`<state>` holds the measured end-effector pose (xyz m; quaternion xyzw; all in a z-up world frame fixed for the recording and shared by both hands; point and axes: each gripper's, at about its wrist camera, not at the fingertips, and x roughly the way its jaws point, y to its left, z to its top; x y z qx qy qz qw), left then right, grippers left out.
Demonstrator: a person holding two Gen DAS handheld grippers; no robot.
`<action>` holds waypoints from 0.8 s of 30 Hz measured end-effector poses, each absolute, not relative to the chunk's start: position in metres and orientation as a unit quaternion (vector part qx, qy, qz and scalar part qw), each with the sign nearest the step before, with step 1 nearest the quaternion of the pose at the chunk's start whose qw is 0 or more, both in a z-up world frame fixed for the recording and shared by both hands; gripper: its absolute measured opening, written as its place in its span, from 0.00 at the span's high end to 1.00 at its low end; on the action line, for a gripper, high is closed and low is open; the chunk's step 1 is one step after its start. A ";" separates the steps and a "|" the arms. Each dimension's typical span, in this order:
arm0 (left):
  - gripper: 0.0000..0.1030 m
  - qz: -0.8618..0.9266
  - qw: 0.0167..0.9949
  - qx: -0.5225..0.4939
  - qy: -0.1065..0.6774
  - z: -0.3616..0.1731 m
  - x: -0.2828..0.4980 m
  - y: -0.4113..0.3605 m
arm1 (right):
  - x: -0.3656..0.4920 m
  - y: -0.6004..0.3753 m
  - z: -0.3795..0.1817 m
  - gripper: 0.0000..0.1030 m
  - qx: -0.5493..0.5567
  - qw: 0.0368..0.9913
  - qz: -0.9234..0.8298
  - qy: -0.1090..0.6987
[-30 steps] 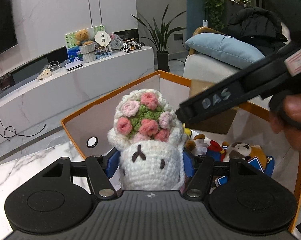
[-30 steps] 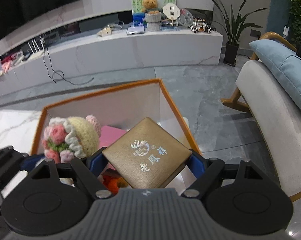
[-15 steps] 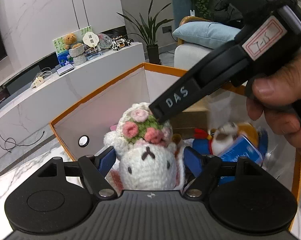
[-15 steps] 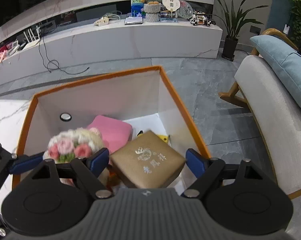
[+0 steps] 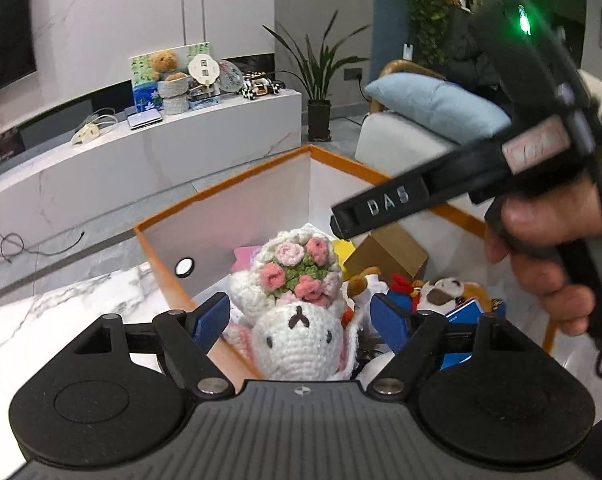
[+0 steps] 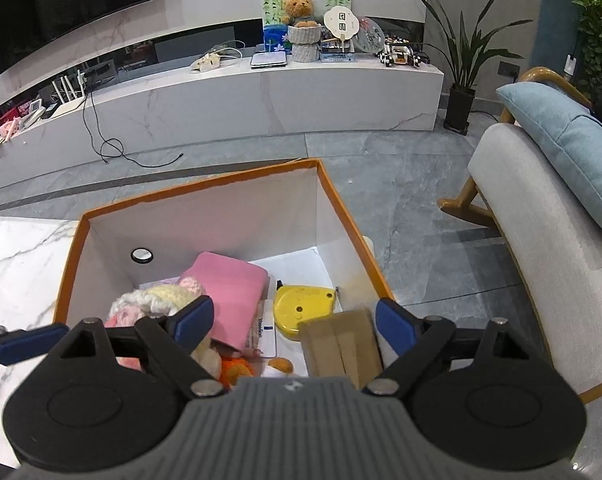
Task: Organize objects
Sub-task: 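Lower the bunny into the box and open the left tool while the right tool releases the gift box, then withdraw both tools upward away from the filled box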
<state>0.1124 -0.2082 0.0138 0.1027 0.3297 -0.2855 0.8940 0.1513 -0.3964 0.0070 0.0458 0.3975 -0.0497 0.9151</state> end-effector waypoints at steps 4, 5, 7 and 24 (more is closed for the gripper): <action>0.10 -0.273 0.897 0.088 0.335 0.025 0.110 -0.195 | 0.148 -0.391 0.012 0.14 0.044 0.916 -0.040 0.397; 0.09 -0.271 0.898 0.086 0.336 0.026 0.108 -0.191 | 0.146 -0.389 0.014 0.14 0.044 0.917 -0.035 0.395; 0.08 -0.265 0.899 0.080 0.340 0.028 0.105 -0.185 | 0.141 -0.385 0.020 0.14 0.043 0.920 -0.027 0.389; 0.00 -0.262 0.905 0.026 0.334 0.047 0.086 -0.188 | 0.076 -0.348 0.061 0.05 0.017 0.943 0.000 0.332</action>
